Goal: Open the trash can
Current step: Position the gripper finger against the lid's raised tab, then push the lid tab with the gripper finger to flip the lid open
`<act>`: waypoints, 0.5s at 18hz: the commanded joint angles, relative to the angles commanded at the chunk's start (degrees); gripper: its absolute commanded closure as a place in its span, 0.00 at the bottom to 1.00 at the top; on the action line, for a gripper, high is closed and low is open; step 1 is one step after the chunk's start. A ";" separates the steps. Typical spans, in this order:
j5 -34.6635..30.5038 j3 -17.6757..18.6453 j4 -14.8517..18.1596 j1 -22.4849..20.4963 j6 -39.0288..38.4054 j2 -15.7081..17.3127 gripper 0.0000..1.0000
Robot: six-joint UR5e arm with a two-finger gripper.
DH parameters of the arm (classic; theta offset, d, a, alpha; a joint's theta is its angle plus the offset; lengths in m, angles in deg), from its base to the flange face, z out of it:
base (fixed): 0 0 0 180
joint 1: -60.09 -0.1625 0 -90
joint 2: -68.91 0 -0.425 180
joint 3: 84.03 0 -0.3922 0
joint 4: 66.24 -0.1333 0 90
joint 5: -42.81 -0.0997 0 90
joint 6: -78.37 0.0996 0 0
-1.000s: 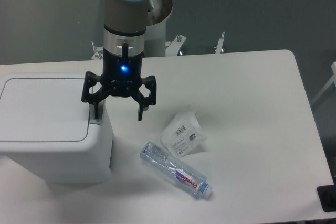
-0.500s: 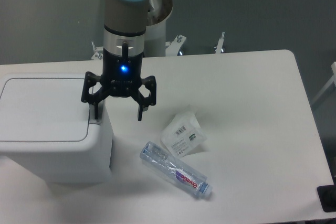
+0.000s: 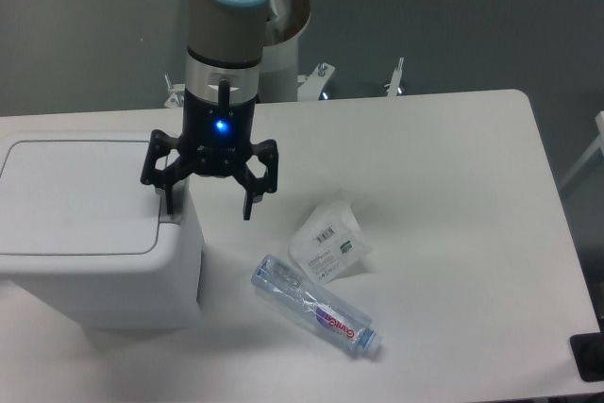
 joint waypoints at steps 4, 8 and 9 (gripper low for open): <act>0.00 0.00 0.00 -0.52 0.00 0.00 0.00; 0.96 0.09 0.09 -1.05 -0.09 0.35 0.00; 1.31 0.17 0.09 -1.58 -0.17 0.44 0.00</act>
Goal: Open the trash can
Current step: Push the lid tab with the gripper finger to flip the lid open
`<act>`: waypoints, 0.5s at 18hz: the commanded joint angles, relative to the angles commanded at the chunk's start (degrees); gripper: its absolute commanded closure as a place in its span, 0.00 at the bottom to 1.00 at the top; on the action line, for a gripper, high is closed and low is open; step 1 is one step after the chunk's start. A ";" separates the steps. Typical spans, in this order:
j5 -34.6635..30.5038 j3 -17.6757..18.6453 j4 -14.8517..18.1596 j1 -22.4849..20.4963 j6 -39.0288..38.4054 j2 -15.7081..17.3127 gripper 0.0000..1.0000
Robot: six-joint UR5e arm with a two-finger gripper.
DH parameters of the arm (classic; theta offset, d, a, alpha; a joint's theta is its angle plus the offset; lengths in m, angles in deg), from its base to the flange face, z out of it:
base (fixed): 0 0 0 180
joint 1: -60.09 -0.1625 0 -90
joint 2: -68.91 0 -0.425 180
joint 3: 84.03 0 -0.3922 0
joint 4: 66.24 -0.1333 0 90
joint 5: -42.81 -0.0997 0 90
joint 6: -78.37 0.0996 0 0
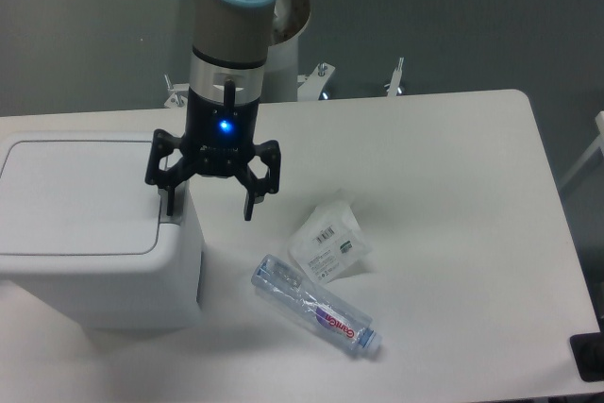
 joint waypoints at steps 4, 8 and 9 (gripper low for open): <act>0.27 0.53 0.00 -0.53 0.09 0.18 0.00; 0.27 0.88 0.00 -0.88 0.00 0.26 0.00; 0.27 0.97 0.00 -0.88 0.00 0.26 0.00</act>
